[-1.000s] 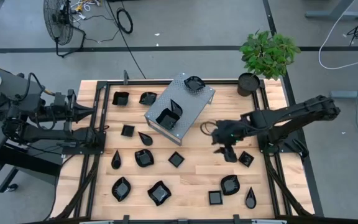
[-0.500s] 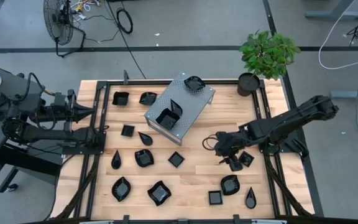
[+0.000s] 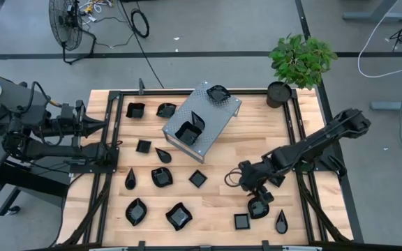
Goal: Pick & Place Mini shaped plates
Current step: Stack the black leaf shaped plate on top of the black leaf shaped plate on the shelf
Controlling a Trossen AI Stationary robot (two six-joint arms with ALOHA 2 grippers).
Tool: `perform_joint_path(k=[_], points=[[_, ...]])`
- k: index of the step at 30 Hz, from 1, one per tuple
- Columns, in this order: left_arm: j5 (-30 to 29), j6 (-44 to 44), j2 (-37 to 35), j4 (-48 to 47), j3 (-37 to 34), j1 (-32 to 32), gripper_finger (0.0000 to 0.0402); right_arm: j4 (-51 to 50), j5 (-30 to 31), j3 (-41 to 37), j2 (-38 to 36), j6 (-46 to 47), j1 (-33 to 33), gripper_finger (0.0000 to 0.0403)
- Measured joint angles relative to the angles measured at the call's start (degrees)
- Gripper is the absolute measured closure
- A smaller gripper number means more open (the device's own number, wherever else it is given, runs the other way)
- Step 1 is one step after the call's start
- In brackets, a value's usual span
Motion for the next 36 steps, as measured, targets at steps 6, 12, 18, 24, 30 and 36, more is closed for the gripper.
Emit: perform_joint_path(k=[6, 12, 18, 24, 30, 36], points=[[0.00, 0.00, 0.00, 0.00, 0.00, 0.02, 0.0396, 0.26, -3.17, 0.00, 3.84, -4.48, 0.74, 0.0218], [0.00, 0.00, 0.00, 0.00, 0.00, 0.00, 0.0396, 0.43, -5.09, -0.02, 6.41, -6.66, 1.07, 0.0218], [0.00, 0.00, 0.00, 0.00, 0.00, 0.00, 0.0396, 0.52, -6.15, -0.01, 8.95, -6.68, 1.52, 0.0218], [0.00, 0.00, 0.00, 0.00, 0.00, 0.00, 0.0396, 0.63, -8.78, -0.01, 12.02, -6.51, 2.42, 0.0218], [0.00, -0.02, 0.00, 0.00, 0.00, 0.00, 0.0396, 0.47, -9.08, -0.02, 13.04, -6.48, 2.91, 0.0223], [-0.01, 0.00, 0.00, 0.00, 0.00, 0.00, 0.0396, 0.48, -9.06, -0.02, 13.02, -5.17, 2.89, 0.0280]])
